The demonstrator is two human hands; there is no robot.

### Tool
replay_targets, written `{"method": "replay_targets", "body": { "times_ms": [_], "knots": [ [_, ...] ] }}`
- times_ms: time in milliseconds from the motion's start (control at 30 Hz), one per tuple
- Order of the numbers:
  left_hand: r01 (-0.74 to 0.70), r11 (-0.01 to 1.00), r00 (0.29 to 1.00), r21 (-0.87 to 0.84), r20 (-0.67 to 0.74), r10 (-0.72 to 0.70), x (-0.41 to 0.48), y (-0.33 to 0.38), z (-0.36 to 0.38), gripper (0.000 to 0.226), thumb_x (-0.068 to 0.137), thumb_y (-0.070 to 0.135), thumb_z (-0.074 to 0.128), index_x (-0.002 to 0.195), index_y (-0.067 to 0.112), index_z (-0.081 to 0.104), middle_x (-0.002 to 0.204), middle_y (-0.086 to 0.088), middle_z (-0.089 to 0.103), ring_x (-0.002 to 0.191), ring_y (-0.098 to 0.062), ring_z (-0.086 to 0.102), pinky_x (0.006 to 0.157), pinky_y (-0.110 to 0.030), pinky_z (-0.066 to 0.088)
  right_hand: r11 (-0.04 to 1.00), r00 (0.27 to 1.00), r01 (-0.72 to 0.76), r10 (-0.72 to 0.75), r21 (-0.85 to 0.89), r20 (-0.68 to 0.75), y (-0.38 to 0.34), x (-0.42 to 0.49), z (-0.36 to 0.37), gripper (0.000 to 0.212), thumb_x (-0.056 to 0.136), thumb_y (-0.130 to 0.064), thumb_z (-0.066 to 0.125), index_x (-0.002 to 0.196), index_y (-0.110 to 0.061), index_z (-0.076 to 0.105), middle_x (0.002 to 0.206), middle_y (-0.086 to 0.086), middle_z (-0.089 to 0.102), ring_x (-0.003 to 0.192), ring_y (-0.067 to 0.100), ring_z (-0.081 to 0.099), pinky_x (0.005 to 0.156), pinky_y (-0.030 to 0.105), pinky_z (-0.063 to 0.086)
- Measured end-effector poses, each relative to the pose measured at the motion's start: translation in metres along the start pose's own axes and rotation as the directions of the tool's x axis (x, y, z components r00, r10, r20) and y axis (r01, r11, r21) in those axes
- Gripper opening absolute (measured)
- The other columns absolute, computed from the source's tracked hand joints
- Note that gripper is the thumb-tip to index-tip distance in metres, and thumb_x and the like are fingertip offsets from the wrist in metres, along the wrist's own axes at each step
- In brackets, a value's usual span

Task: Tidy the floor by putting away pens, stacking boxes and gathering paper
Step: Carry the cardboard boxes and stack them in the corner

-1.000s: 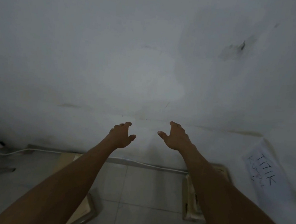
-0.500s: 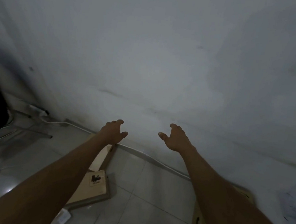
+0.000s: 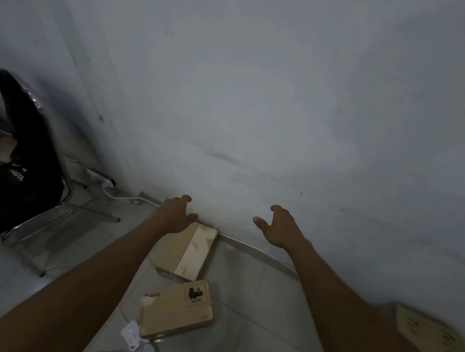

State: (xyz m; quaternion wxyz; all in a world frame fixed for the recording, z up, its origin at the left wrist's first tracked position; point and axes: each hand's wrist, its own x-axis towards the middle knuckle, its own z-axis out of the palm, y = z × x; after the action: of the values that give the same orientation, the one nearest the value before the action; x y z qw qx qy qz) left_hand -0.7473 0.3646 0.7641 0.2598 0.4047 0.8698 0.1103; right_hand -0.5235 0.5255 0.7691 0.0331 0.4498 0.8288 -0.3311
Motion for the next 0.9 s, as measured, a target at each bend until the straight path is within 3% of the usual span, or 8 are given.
{"method": "replay_targets", "body": {
  "times_ms": [267,567,900],
  "knots": [
    [-0.009,1.000,1.000,0.008,0.022,0.008,0.032,-0.060,-0.037,0.064,0.092,0.039,0.056,0.141,0.005,0.035,0.138,-0.022,0.048,0.126,-0.037,0.046,0.106,-0.042,0.039,0.999,0.999,-0.030,0.029,0.045,0.012,-0.053,0.025,0.050,0.080,0.090,-0.053,0.052,0.147,-0.005,0.023,0.151,0.015,0.029,0.139,0.031,0.030,0.113,0.043,0.029],
    [0.046,0.998,0.997,-0.037,0.069,-0.043,0.065,-0.085,-0.031,0.065,0.092,0.040,0.055,0.142,0.005,0.034,0.145,-0.019,0.042,0.133,-0.033,0.041,0.108,-0.039,0.036,0.997,0.996,-0.057,0.054,0.055,0.067,-0.045,0.066,0.071,0.078,0.090,-0.050,0.054,0.145,-0.003,0.025,0.149,0.018,0.032,0.137,0.032,0.033,0.110,0.040,0.031],
    [0.181,0.979,0.982,-0.089,0.074,-0.175,0.129,-0.132,0.007,0.058,0.095,0.036,0.052,0.141,0.004,0.037,0.143,-0.017,0.045,0.131,-0.029,0.043,0.106,-0.033,0.035,0.922,0.966,-0.255,0.232,0.291,0.113,-0.025,0.150,0.129,0.070,0.091,-0.046,0.055,0.142,-0.003,0.031,0.145,0.019,0.041,0.132,0.032,0.042,0.103,0.033,0.035]
  ]
}}
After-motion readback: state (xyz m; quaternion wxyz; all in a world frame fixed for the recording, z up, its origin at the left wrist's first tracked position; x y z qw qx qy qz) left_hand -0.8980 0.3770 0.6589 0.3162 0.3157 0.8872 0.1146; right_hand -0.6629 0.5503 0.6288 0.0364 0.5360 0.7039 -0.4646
